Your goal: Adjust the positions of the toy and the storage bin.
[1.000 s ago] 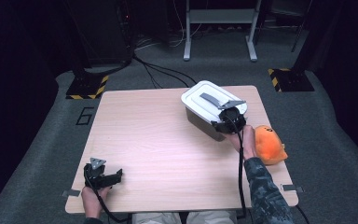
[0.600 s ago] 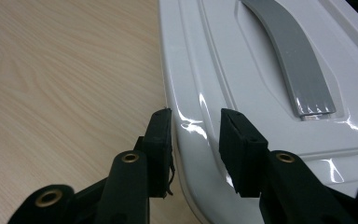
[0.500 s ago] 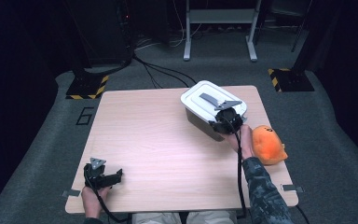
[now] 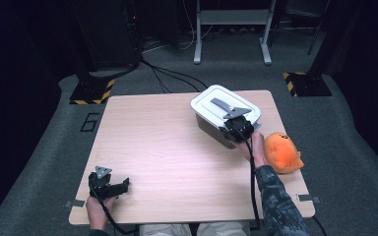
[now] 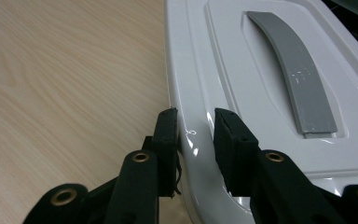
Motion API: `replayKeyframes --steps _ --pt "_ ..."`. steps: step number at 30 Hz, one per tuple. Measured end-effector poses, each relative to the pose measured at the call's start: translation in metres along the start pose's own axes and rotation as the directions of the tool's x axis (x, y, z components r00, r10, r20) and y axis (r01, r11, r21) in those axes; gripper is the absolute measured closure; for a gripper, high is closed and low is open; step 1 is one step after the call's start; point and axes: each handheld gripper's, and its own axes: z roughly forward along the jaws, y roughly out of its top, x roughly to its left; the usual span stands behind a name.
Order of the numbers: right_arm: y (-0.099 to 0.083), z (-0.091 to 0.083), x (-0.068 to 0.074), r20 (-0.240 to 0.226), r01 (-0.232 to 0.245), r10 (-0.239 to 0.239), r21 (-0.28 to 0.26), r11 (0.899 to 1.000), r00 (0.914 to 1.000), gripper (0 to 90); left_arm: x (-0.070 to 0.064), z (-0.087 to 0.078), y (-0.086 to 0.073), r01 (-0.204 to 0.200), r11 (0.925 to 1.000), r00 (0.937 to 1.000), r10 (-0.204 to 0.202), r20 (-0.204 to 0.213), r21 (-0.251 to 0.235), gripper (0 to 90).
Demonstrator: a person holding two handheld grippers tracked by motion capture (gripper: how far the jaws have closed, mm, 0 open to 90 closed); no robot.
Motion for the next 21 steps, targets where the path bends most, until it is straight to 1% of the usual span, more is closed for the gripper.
replayKeyframes --steps 2,3,5,7,9,15,16,18,19,20,21 --pt "-0.0002 0.0000 0.0017 0.008 -0.008 0.008 -0.002 1.000 0.9999 70.6 0.0000 0.0001 -0.0001 -0.001 1.0000 1.0000 0.001 0.001 -0.002 8.2" --pt "-0.0007 -0.0001 0.0004 -0.002 -0.008 0.008 -0.007 1.000 1.0000 70.9 0.0000 0.0001 -0.0001 -0.001 1.0000 1.0000 0.001 0.001 -0.002 8.2" --pt "-0.0017 -0.0006 0.0003 -0.017 -0.025 0.025 -0.014 1.000 0.9996 71.6 -0.0001 0.0000 -0.0001 0.000 1.0000 1.0000 0.000 0.002 -0.001 8.2" --pt "-0.0024 -0.0009 0.0003 -0.030 -0.010 0.010 -0.020 1.000 0.9995 72.0 -0.0001 0.0001 -0.0001 0.000 1.0000 1.0000 0.000 0.001 -0.002 8.2" --pt "-0.0027 -0.0014 0.0020 -0.035 -0.017 0.016 -0.017 1.000 0.9993 72.2 -0.0001 0.0000 -0.0001 0.000 1.0000 1.0000 0.000 0.002 -0.001 8.2" --pt "-0.0038 -0.0026 0.0033 -0.046 -0.012 0.011 -0.018 1.000 0.9989 72.2 0.0000 0.0001 -0.0001 -0.001 1.0000 1.0000 0.001 0.001 -0.002 8.2" --pt "-0.0038 -0.0026 0.0024 -0.044 -0.003 0.002 -0.020 1.000 0.9990 72.1 0.0000 0.0001 -0.0001 -0.001 1.0000 1.0000 0.001 0.002 -0.002 8.2" --pt "-0.0039 -0.0027 0.0014 -0.037 -0.012 0.011 -0.019 1.000 0.9993 71.6 0.0000 0.0001 -0.0001 -0.001 1.0000 1.0000 0.001 0.001 -0.002 8.3" --pt "-0.0034 -0.0026 0.0010 -0.026 -0.007 0.007 -0.016 1.000 0.9996 70.9 0.0000 0.0001 -0.0001 -0.001 1.0000 1.0000 0.001 0.001 -0.002 8.3" --pt "-0.0022 -0.0016 0.0007 0.001 0.014 -0.014 -0.011 1.000 0.9999 67.0 0.0000 0.0001 0.0000 -0.001 1.0000 1.0000 0.001 0.002 -0.002 8.2" --pt "-0.0022 -0.0016 0.0007 0.001 0.014 -0.014 -0.011 1.000 0.9999 67.0 0.0000 0.0001 0.0000 -0.001 1.0000 1.0000 0.001 0.002 -0.002 8.2"
